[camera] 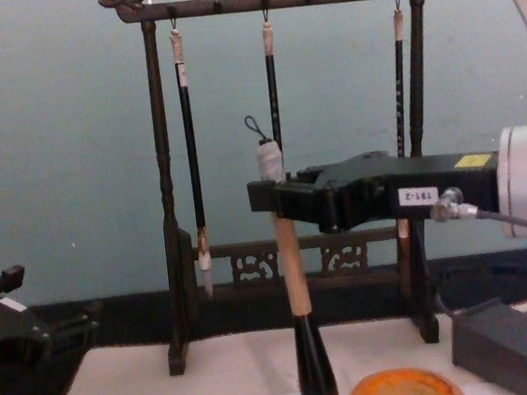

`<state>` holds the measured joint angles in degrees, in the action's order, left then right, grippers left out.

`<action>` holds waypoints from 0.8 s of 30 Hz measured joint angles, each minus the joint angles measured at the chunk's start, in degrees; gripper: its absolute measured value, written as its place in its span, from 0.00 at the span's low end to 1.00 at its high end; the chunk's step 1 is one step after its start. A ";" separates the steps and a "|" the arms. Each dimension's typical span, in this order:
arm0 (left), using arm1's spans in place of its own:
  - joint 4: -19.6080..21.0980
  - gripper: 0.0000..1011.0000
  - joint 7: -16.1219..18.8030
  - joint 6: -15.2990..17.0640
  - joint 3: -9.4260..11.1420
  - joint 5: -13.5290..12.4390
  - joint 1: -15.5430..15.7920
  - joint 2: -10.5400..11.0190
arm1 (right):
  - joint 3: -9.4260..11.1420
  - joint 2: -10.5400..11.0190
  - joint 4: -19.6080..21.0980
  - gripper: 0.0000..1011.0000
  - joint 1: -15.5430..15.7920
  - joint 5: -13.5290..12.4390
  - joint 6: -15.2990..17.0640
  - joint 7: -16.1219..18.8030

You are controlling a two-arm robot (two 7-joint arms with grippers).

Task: Pick up the brush from the inkstone, write on the paper, then place the brush back to its original position.

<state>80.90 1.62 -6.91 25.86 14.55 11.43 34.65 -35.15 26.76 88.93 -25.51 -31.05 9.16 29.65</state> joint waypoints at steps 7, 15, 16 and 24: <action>0.00 1.00 0.00 0.00 0.00 0.00 0.00 0.00 | 1.08 -0.36 0.27 0.16 0.43 0.14 -0.64 0.20; 0.00 1.00 0.00 0.00 0.00 0.00 0.00 0.00 | 0.86 -1.69 0.54 0.16 0.10 -0.07 -3.83 3.19; 0.00 1.00 0.00 0.00 0.00 0.00 0.00 0.00 | 0.70 -1.85 0.54 0.16 -0.02 -0.14 -4.14 3.60; 0.00 1.00 0.00 0.00 0.00 0.00 0.00 0.00 | -1.93 -3.51 0.00 0.16 -1.26 -0.49 -5.40 6.81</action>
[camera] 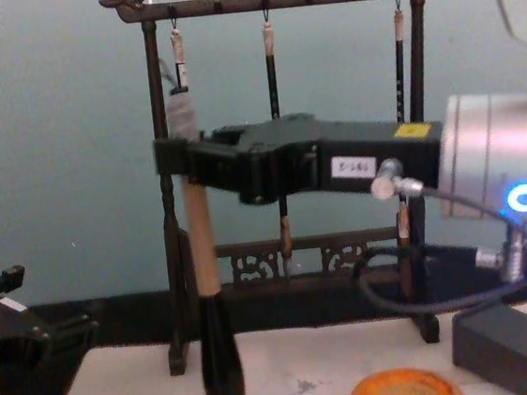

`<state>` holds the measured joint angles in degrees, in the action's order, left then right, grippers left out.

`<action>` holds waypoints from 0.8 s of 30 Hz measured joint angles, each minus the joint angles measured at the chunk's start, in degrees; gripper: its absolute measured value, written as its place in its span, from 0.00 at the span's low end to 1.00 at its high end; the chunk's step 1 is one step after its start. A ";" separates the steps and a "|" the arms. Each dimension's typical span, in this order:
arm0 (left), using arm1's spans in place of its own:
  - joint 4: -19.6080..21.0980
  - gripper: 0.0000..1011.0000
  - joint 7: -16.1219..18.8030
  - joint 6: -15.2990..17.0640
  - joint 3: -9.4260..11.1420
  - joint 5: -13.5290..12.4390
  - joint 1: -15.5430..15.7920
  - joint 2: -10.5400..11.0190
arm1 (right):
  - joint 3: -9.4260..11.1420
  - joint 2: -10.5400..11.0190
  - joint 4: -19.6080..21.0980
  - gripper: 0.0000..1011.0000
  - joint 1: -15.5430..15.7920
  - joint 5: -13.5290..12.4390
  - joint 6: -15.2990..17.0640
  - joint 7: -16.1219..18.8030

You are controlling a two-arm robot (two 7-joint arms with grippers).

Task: Pick up the brush from the inkstone, write on the paper, then place the brush back to its original position.

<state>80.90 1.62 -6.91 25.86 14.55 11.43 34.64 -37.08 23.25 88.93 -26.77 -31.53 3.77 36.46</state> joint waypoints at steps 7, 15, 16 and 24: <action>0.00 1.00 0.00 0.00 0.00 0.00 0.00 0.00 | -1.02 -0.36 -1.15 0.16 0.26 0.07 0.11 -0.09; 0.00 1.00 0.00 0.00 0.00 0.00 0.00 0.00 | -0.14 0.12 -2.18 0.16 1.53 0.24 0.05 -2.01; 0.00 1.00 0.00 0.00 0.00 0.00 0.00 0.00 | 0.03 0.16 -2.23 0.16 1.66 0.24 0.05 -2.20; 0.00 1.00 0.00 0.00 0.00 0.00 0.00 0.00 | 1.97 0.80 -2.28 0.16 2.45 0.58 0.12 -3.97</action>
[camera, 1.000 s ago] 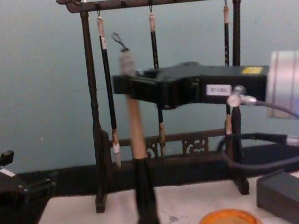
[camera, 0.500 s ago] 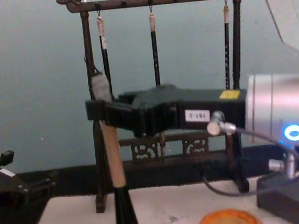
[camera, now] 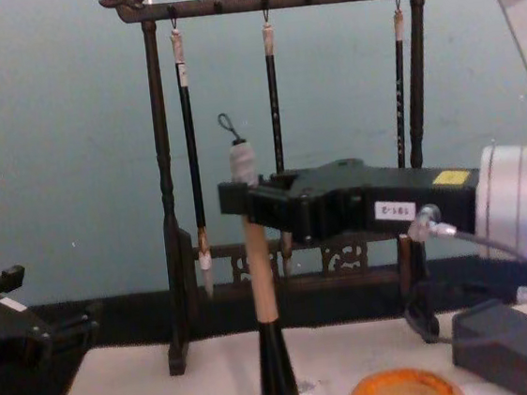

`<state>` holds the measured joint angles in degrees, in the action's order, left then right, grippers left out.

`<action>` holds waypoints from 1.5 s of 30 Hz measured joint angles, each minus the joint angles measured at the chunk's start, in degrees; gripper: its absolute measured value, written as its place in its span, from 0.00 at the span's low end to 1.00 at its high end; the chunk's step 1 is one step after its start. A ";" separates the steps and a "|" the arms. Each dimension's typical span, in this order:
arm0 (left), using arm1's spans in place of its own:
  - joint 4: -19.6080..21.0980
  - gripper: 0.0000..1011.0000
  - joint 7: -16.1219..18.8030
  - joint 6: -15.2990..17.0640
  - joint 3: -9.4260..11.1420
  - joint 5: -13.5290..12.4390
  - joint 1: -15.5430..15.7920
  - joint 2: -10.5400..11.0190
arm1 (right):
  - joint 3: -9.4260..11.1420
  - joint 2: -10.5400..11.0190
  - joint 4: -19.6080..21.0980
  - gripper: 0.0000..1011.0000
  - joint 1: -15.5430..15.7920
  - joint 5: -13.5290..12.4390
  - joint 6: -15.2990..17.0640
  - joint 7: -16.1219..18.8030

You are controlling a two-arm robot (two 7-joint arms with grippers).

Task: Pick up the brush from the inkstone, write on the paper, then place the brush back to its original position.

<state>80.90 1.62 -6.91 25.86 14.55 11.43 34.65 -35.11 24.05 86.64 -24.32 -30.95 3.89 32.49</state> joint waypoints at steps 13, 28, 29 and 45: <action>0.00 1.00 0.00 0.00 0.00 0.00 0.00 0.00 | 1.84 0.57 0.72 0.16 0.63 0.58 0.22 -0.89; 0.00 1.00 0.00 0.00 0.00 0.00 0.00 0.00 | 2.06 0.30 0.66 0.16 0.61 0.81 0.26 -0.39; 0.00 1.00 0.00 0.00 0.00 0.00 0.00 0.00 | 2.08 0.26 0.66 0.16 0.57 0.81 0.26 -0.32; 0.00 1.00 0.00 0.00 0.00 0.00 0.01 0.00 | 3.73 0.59 0.64 0.16 -3.60 1.10 0.27 0.06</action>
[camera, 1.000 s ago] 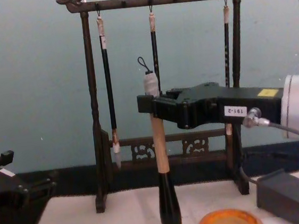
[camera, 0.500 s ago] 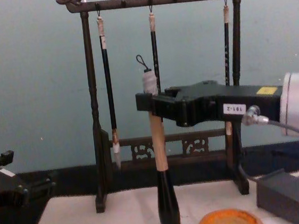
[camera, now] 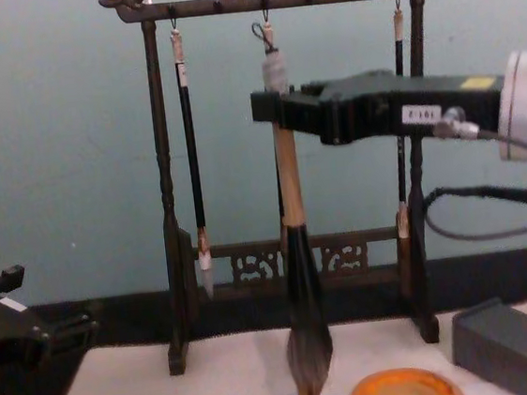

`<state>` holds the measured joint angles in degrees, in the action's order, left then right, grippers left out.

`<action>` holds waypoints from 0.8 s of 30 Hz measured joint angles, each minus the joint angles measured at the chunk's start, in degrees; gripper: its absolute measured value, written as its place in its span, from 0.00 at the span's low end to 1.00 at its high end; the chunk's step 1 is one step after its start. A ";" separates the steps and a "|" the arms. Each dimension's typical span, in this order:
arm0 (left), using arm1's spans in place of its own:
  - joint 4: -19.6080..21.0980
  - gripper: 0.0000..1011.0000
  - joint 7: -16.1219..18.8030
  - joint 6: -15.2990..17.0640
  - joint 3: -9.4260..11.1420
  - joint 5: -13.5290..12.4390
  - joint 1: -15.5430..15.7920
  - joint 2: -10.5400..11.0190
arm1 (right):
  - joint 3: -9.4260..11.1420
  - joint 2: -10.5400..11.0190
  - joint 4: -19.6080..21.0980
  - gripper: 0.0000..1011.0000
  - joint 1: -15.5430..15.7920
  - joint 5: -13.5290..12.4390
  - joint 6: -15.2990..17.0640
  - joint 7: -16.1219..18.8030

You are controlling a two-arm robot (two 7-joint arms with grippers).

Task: Pick up the brush from the inkstone, write on the paper, then place the brush back to its original position.

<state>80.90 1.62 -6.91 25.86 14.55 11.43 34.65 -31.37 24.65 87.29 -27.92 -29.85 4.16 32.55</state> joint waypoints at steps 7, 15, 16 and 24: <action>0.00 1.00 0.00 0.00 0.00 0.00 0.00 0.00 | -0.09 -0.35 -0.41 0.16 -0.86 -0.02 0.07 0.15; 0.00 1.00 0.00 0.00 0.00 0.00 0.00 0.00 | 0.68 0.60 0.43 0.16 -0.08 -0.63 0.61 -0.66; 0.00 1.00 0.00 0.00 0.00 0.00 0.00 0.00 | 0.79 0.79 0.61 0.16 0.06 -0.68 0.67 -0.78; 0.00 1.00 0.00 0.00 0.00 0.00 0.00 0.00 | 2.93 3.04 2.64 0.16 2.25 -1.08 1.32 -2.69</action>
<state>80.90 1.62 -6.91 25.86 14.55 11.43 34.64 -28.44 27.68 89.92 -25.67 -30.93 5.47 29.86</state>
